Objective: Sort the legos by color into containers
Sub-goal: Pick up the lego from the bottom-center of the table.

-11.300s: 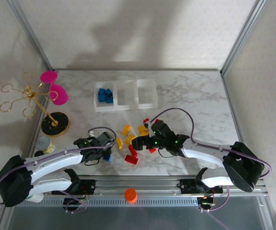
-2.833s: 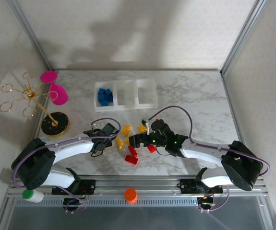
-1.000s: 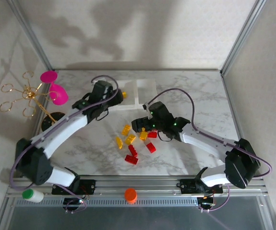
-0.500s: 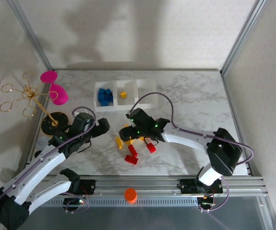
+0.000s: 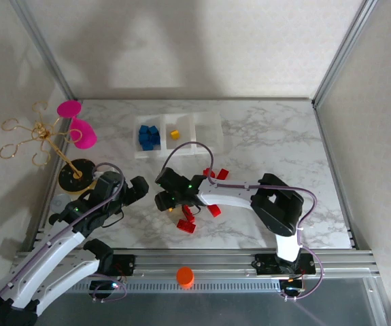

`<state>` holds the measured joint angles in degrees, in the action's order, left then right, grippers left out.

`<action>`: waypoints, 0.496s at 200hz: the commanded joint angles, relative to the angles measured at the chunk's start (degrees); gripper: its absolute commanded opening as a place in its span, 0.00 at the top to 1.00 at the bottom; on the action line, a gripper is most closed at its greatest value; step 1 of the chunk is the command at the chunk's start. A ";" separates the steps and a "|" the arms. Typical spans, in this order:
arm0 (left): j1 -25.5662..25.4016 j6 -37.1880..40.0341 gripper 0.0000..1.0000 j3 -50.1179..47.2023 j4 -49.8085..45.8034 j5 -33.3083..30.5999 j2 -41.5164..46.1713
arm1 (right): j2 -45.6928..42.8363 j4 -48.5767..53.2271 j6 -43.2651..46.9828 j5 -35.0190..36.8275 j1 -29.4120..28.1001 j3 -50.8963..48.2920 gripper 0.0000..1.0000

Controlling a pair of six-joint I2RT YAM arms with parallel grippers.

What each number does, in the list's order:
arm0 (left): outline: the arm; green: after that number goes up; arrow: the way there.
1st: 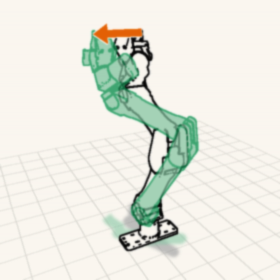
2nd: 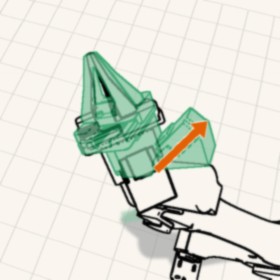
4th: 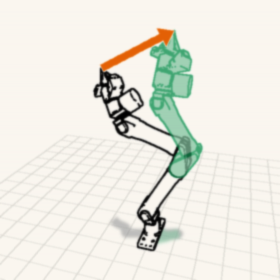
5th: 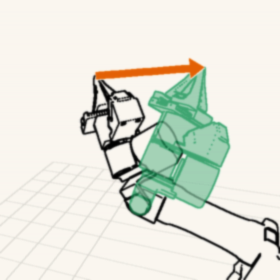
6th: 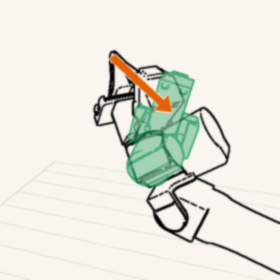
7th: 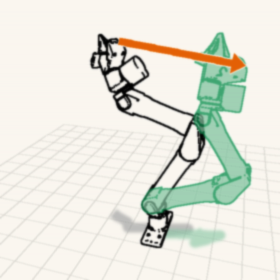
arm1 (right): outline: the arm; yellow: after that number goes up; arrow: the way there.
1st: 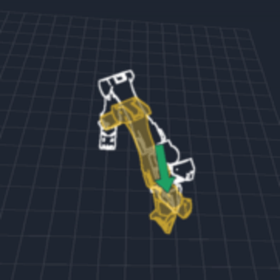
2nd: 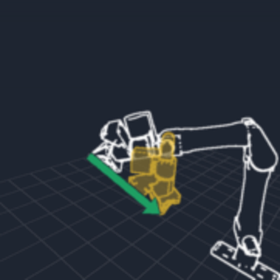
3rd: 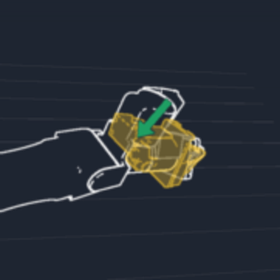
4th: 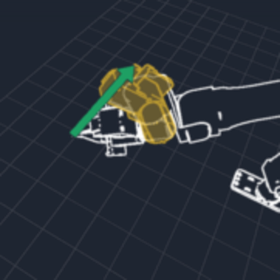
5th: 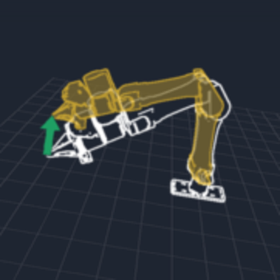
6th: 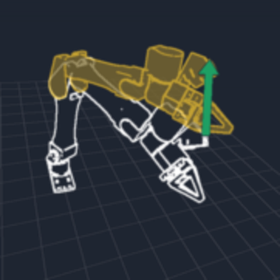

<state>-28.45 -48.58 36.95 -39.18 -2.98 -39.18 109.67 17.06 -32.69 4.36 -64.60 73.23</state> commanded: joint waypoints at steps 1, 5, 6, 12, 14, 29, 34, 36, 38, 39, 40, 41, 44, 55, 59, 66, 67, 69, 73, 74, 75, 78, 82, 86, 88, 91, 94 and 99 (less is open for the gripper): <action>-0.15 -2.38 0.00 -1.15 -2.41 -1.67 1.68 | 2.08 1.07 -0.62 2.88 -0.70 2.54 0.48; -0.22 -2.48 0.00 -1.30 -2.31 -1.70 1.85 | 2.43 1.23 -0.48 3.11 -0.76 2.76 0.49; -0.21 -2.53 0.00 -1.33 -2.26 -1.69 1.93 | 2.45 1.27 -0.46 3.15 -0.73 2.86 0.49; -0.31 -2.59 0.00 -1.47 -2.23 -1.45 2.08 | 2.88 1.54 -0.36 3.56 -0.78 3.20 0.50; -0.19 -2.58 0.00 -1.52 -2.24 -1.42 2.13 | 3.04 1.61 -0.29 3.73 -0.75 3.22 0.51; -0.27 -2.32 0.00 -1.36 -2.88 -1.44 2.26 | 3.82 2.33 -0.19 4.74 -0.87 3.74 0.52; -0.24 -2.33 0.00 -1.27 -3.12 -1.66 2.26 | 4.01 2.37 -0.18 4.86 -0.84 3.76 0.54; -0.21 -2.36 0.00 -1.27 -3.10 -1.74 2.33 | 4.05 2.43 -0.07 4.98 -0.94 3.83 0.54; -0.23 -2.39 0.00 -1.27 -3.21 -1.82 2.41 | 4.10 2.45 -0.07 5.14 -0.96 3.84 0.55; -0.22 -2.39 0.00 -1.27 -3.24 -1.84 2.43 | 4.13 2.45 -0.08 5.18 -0.92 3.85 0.55; -0.21 -2.40 0.00 -1.27 -3.26 -1.84 2.48 | 4.18 2.45 -0.05 5.20 -0.94 3.85 0.55; -0.16 -2.40 0.00 -1.27 -3.26 -1.85 2.50 | 4.26 2.50 -0.03 5.25 -0.96 3.85 0.55; -0.21 -2.40 0.00 -1.27 -3.27 -1.94 2.59 | 4.36 2.50 -0.01 5.42 -0.97 3.89 0.56; -0.21 -2.75 0.00 -1.42 -3.09 -1.90 3.09 | 4.80 2.47 0.11 5.58 -1.00 4.10 0.58; -0.25 -2.83 0.00 -1.51 -3.03 -1.86 3.17 | 4.98 2.51 0.14 5.72 -1.01 4.19 0.59; -0.25 -2.92 0.00 -1.59 -2.94 -1.60 3.36 | 5.28 2.51 0.31 5.76 -1.05 4.45 0.60; -0.23 -2.92 0.00 -1.65 -2.93 -1.59 3.39 | 5.37 2.52 0.33 5.80 -1.05 4.46 0.60; -0.26 -2.88 0.00 -1.67 -2.97 -1.52 3.45 | 5.45 2.47 0.45 5.83 -1.06 4.53 0.60; -0.23 -2.97 0.00 -1.75 -3.01 -1.42 3.48 | 5.62 2.30 0.78 5.83 -1.01 4.64 0.61; -0.22 -2.99 0.00 -1.73 -3.01 -1.42 3.49 | 5.67 2.29 0.91 5.79 -1.03 4.69 0.61; -0.21 -3.00 0.00 -1.72 -2.96 -1.41 3.49 | 5.70 2.28 0.98 5.81 -1.00 4.71 0.61; -0.34 -3.01 0.00 -1.82 -3.00 -1.29 3.56 | 5.85 2.27 1.20 5.82 -1.04 4.79 0.61; -0.22 -3.01 0.00 -1.89 -2.89 -1.24 3.58 | 5.97 2.41 1.38 6.00 -1.04 4.96 0.63; -0.20 -3.08 0.00 -2.05 -2.82 -1.21 3.71 | 6.03 2.64 1.39 6.30 -1.06 5.14 0.64; -0.16 -3.10 0.00 -2.10 -2.79 -1.23 3.79 | 6.05 2.85 1.44 6.39 -1.01 5.20 0.65; -0.20 -3.10 0.00 -2.23 -2.75 -1.16 3.77 | 6.10 2.86 1.41 6.51 -0.98 5.33 0.66; -0.25 -3.10 0.00 -2.37 -2.67 -1.07 3.84 | 6.09 2.86 1.50 6.47 -1.03 5.42 0.67; -0.20 -3.10 0.00 -2.54 -2.64 -1.06 3.87 | 5.96 2.77 1.60 6.45 -0.99 5.43 0.68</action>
<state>-28.45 -50.85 35.81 -40.58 -3.51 -36.01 114.45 18.09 -32.16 8.71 -64.82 76.75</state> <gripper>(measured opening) 0.995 0.342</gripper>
